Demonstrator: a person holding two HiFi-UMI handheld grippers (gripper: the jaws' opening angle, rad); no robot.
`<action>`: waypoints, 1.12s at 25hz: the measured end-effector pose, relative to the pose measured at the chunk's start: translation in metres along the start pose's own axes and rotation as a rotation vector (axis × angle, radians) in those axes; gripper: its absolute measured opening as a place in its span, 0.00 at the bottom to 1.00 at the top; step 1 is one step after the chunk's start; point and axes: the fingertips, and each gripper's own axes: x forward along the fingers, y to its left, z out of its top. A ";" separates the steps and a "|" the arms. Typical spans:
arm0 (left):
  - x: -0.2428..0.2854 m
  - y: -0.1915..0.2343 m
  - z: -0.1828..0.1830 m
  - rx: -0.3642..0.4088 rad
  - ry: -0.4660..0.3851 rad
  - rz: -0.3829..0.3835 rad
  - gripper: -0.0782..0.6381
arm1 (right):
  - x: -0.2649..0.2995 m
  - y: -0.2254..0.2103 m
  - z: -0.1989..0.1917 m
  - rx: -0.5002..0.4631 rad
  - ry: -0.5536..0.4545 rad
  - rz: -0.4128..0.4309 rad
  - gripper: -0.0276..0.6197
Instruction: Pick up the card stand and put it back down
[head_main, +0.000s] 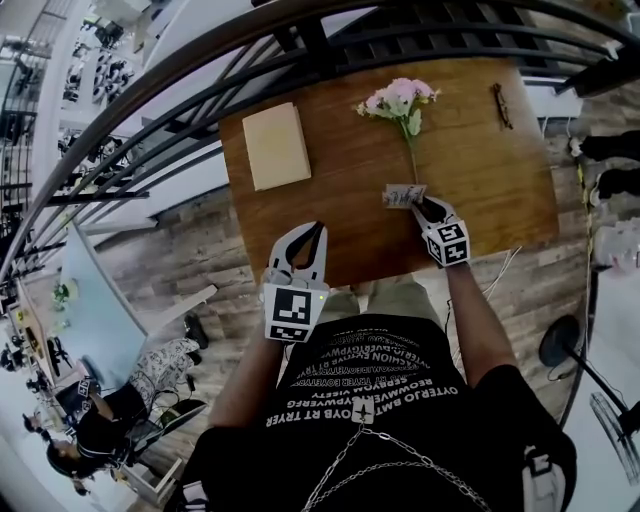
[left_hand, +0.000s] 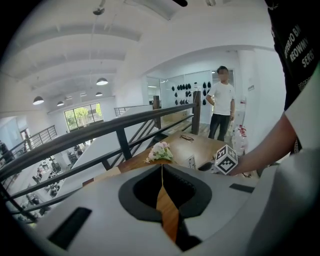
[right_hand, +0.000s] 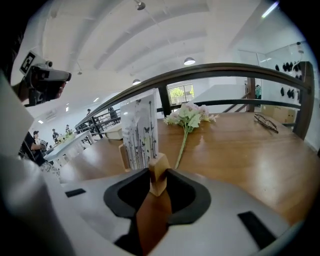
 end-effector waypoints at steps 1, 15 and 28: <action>0.000 0.000 0.000 0.002 -0.002 -0.001 0.15 | 0.000 0.001 -0.001 -0.008 -0.001 -0.008 0.22; -0.012 0.000 0.021 0.015 -0.084 -0.004 0.15 | -0.043 -0.002 0.028 -0.052 -0.031 -0.124 0.29; -0.047 0.012 0.057 0.002 -0.254 -0.010 0.15 | -0.161 0.049 0.152 -0.153 -0.261 -0.210 0.08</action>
